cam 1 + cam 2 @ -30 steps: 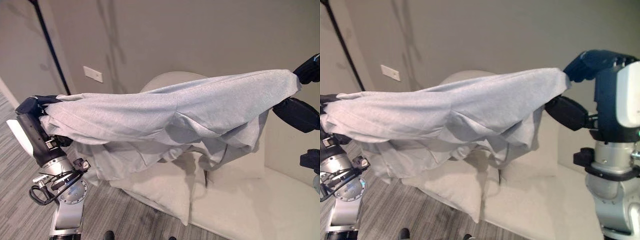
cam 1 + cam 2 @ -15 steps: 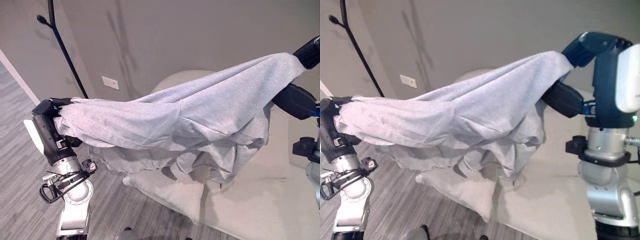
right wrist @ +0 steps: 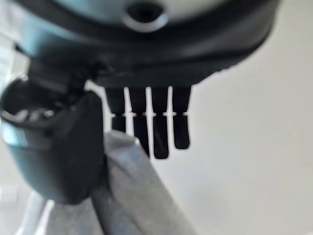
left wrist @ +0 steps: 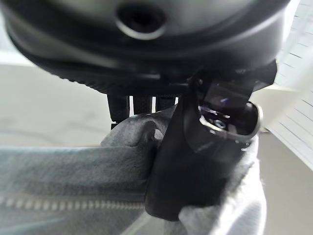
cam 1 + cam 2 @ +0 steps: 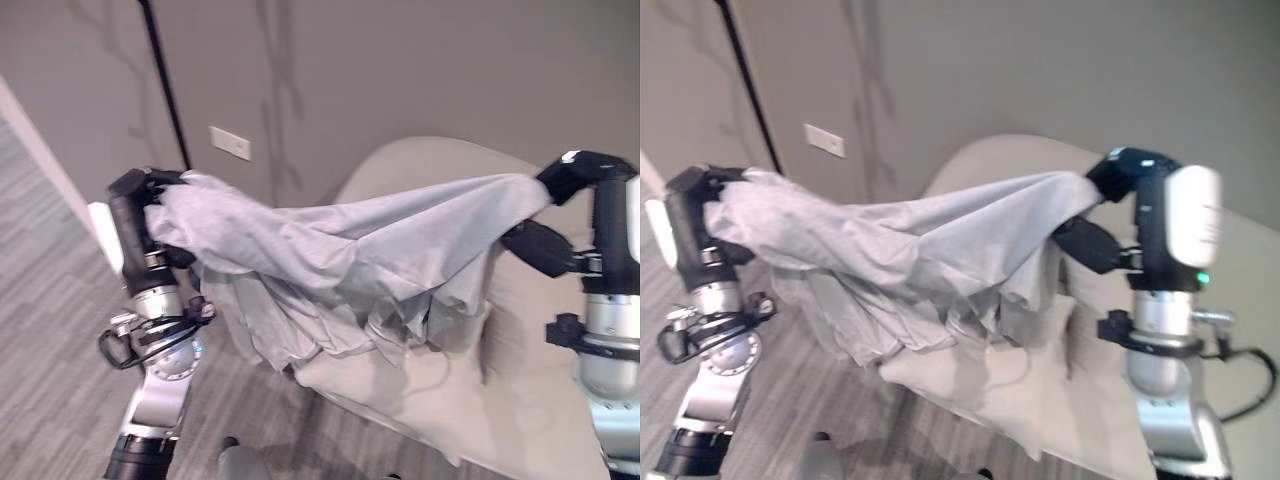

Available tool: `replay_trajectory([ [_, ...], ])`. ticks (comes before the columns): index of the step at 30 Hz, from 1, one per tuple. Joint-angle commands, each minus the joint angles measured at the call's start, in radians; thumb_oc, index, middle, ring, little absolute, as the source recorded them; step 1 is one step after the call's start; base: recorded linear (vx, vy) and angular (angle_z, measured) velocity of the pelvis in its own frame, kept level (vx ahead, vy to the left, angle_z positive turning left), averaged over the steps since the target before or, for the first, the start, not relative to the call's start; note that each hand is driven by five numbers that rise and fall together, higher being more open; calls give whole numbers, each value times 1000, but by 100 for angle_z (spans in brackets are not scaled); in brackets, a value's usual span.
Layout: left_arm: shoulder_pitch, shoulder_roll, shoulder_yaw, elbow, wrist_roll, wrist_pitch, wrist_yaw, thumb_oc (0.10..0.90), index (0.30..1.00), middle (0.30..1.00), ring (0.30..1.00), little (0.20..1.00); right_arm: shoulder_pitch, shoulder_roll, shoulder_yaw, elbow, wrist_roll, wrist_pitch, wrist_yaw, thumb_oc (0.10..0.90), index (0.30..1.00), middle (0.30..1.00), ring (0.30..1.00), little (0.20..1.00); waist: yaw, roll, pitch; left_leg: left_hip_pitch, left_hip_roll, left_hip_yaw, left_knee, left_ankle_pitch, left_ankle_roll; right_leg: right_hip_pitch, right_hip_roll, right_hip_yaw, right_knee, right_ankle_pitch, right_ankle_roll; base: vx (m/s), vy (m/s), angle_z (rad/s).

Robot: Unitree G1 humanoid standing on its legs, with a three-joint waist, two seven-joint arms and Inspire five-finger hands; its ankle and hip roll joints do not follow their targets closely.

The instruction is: Hang the clothes on the sofa on the clothes rack.

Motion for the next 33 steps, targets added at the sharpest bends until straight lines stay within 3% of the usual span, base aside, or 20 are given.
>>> replay_trajectory([
  [1, -18, 8, 72, -201, 93, -79, 7, 400, 300, 300, 300, 300, -145, -124, -5, -8, -11, 4, -76, 400, 300, 300, 300, 300, 6, 68, -128, 167, 68, 11, -349, 84, -12, 6, -93, -206, 83, -22, 78, 16, 666, -57],
  [2, -5, 10, 86, -213, 99, -76, 15, 400, 300, 300, 300, 300, -166, -121, 8, -5, -19, 5, -79, 400, 300, 300, 300, 300, 13, 71, -123, 190, 47, 42, -368, 83, 8, 4, -101, -281, 114, -42, 66, 61, 786, -87],
  [3, 23, 0, 113, -224, 112, -63, 15, 400, 300, 300, 300, 300, -172, -110, 19, -6, -28, 9, -65, 400, 300, 300, 300, 300, 6, 66, -119, 236, 13, 59, -419, 88, 32, -14, 2, -312, 142, -143, 44, 68, 625, -81],
  [6, 63, -18, 131, -235, 115, -59, -2, 400, 300, 300, 300, 300, -166, -118, 9, -9, -16, -6, -51, 400, 300, 300, 300, 300, 0, 55, -109, 264, -30, 73, -450, 102, 55, -70, 187, -322, 154, -242, 23, 38, 332, -78],
  [7, 64, -19, 131, -236, 115, -59, -3, 400, 300, 300, 300, 300, -165, -119, 9, -9, -15, -7, -51, 400, 300, 300, 300, 300, 2, 57, -111, 265, -26, 75, -449, 99, 52, -70, 191, -322, 156, -247, 20, 1, 151, 23],
  [9, 69, -26, 129, -229, 123, -51, -8, 400, 300, 300, 300, 300, -157, -119, 10, -2, 1, -17, -48, 400, 300, 300, 300, 300, -3, 45, -103, 272, -50, 76, -450, 101, 53, -98, 288, -328, 142, -298, -6, -3, 170, 1],
  [10, 59, -44, 119, -217, 115, -53, -9, 400, 300, 300, 300, 300, -160, -128, 11, 9, 5, -25, -51, 400, 300, 300, 300, 300, -13, 25, -97, 273, -82, 77, -447, 101, 59, -113, 360, -304, 120, -317, -26, 10, 147, -7],
  [11, 59, -44, 119, -216, 115, -54, -9, 400, 300, 300, 300, 300, -161, -128, 12, 10, 5, -25, -52, 400, 300, 300, 300, 300, -12, 26, -97, 276, -80, 77, -447, 95, 57, -112, 361, -301, 123, -323, -24, 1, 127, 12],
  [14, 68, -74, 100, -197, 107, -64, -34, 400, 300, 300, 300, 300, -143, -127, -1, -3, 44, -49, -46, 400, 300, 300, 300, 300, -21, -6, -106, 269, -116, 62, -415, 67, 57, -52, 419, -183, -11, -334, -74, 74, 26, 25],
  [19, 87, -47, 143, -202, 137, -68, -27, 400, 300, 300, 300, 300, -185, -110, 43, -1, 94, -75, -19, 400, 300, 300, 300, 300, -5, 9, -132, 207, -108, 82, -197, -28, 41, 47, 427, -162, -137, -332, -81, 106, -1, -9],
  [20, 70, -24, 173, -190, 183, -64, 7, 400, 300, 300, 300, 300, -194, -127, 45, -6, 111, -84, -12, 400, 300, 300, 300, 300, 7, 14, -106, 109, -76, 84, 15, 14, -12, 82, 432, -149, -154, -342, -100, -8, -49, -4],
  [21, 66, 5, 206, -174, 245, -57, 38, 400, 300, 300, 300, 300, -205, -147, 48, -1, 117, -89, -5, 400, 300, 300, 300, 300, 14, 14, -97, 36, -60, 87, 142, 69, -36, 104, 441, -147, -177, -343, -115, -4, -44, -9],
  [23, 57, 39, 234, -158, 295, -46, 57, 400, 300, 300, 300, 300, -204, -161, 50, 3, 115, -90, -1, 400, 300, 300, 300, 300, 18, 18, -98, 15, -44, 85, 166, 83, -34, 112, 444, -147, -185, -346, -116, 61, 20, -17],
  [24, 15, 93, 276, -128, 379, -24, 106, 400, 300, 300, 300, 300, -200, -183, 48, 4, 112, -96, 9, 400, 300, 300, 300, 300, 11, 15, -101, -14, 19, 122, 134, 87, -24, 126, 437, -160, -208, -345, -107, 94, 43, -19],
  [25, 13, 94, 275, -125, 380, -24, 108, 400, 300, 300, 300, 300, -201, -183, 48, 5, 112, -96, 9, 400, 300, 300, 300, 300, 12, 14, -101, -13, 19, 123, 132, 87, -23, 126, 436, -159, -209, -344, -107, 113, 81, -12],
  [26, 0, 127, 304, -119, 419, -11, 136, 400, 300, 300, 300, 300, -195, -198, 41, 0, 110, -104, 10, 400, 300, 300, 300, 300, 9, 17, -109, -3, 45, 135, 72, 50, -14, 131, 432, -161, -216, -350, -95, 110, 127, 6],
  [27, -26, 160, 317, -110, 454, 0, 167, 400, 300, 300, 300, 300, -202, -206, 44, 2, 112, -110, 11, 400, 300, 300, 300, 300, 10, 12, -116, 17, 52, 150, -32, 61, -2, 123, 419, -160, -214, -342, -83, 182, 227, 10],
  [29, -82, 238, 343, -96, 517, 37, 220, 400, 300, 300, 300, 300, -225, -227, 63, 4, 120, -120, 15, 400, 300, 300, 300, 300, 20, 27, -129, 28, 74, 120, -206, 123, -21, 132, 423, -148, -217, -361, -67, 197, 252, 4],
  [30, -121, 281, 347, -78, 557, 57, 257, 400, 300, 300, 300, 300, -244, -240, 76, 12, 122, -125, 13, 400, 300, 300, 300, 300, 23, 32, -129, 25, 90, 103, -294, 185, -38, 136, 423, -142, -219, -368, -63, 191, 244, -15],
  [33, -188, 385, 350, -73, 649, 109, 296, 400, 300, 300, 300, 300, -251, -274, 81, 11, 101, -133, 9, 400, 300, 300, 300, 300, 10, 42, -135, 3, 165, 126, -411, 266, -75, 163, 396, -144, -212, -391, -41, 223, 284, -20],
])
